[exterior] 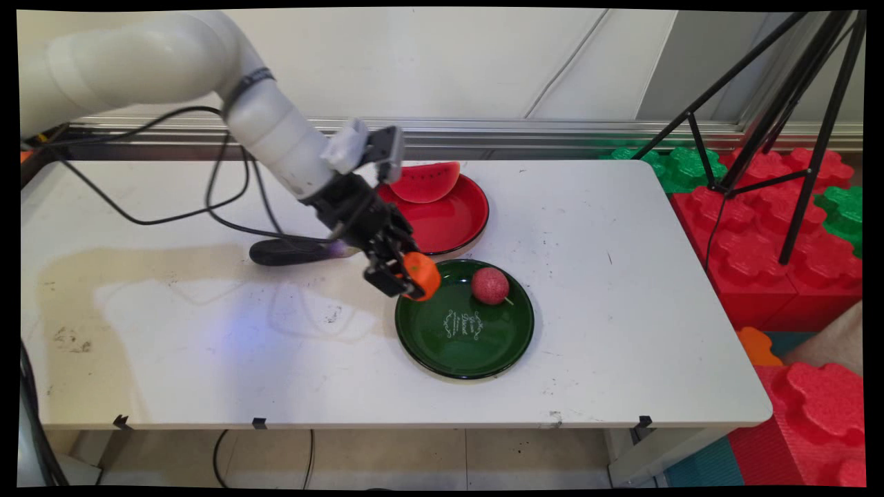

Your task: Place the picked object on the table

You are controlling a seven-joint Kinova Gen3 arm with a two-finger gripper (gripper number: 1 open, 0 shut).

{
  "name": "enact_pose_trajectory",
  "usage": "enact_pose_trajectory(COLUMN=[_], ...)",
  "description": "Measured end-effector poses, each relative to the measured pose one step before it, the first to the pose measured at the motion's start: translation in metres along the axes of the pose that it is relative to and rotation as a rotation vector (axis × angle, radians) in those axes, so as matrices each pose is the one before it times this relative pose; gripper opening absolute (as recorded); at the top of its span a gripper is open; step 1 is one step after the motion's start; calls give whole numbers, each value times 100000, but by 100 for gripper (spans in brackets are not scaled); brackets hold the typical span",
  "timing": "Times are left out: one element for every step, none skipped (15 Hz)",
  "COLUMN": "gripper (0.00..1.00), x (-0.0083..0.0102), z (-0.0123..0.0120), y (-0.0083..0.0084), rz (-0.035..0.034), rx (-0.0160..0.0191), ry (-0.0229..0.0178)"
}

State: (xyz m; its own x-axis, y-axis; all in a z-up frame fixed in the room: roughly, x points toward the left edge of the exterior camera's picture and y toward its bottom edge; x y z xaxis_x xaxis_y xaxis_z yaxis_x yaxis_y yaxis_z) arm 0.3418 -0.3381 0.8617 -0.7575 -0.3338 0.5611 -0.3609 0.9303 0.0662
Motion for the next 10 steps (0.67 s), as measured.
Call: enact_pose_trajectory(gripper=[0, 0, 0, 0, 0, 0, 0, 0, 0, 0], x=[-546, -588, -656, -573, -756, -714, -596, -610, -528, -771], z=[-953, -916, -868, -691, -773, -602, -440, -389, -281, -340], y=[97, 122, 119, 90, 83, 61, 36, 15, -5, -25], rz=[-770, -953, -800, -444, -483, -463, -386, -426, -408, -721], rx=[295, 217, 91, 53, 236, 137, 71, 130, 110, 242], ry=[-255, -374, -685, -704, -1098, -1059, -954, -1012, -883, -1267])
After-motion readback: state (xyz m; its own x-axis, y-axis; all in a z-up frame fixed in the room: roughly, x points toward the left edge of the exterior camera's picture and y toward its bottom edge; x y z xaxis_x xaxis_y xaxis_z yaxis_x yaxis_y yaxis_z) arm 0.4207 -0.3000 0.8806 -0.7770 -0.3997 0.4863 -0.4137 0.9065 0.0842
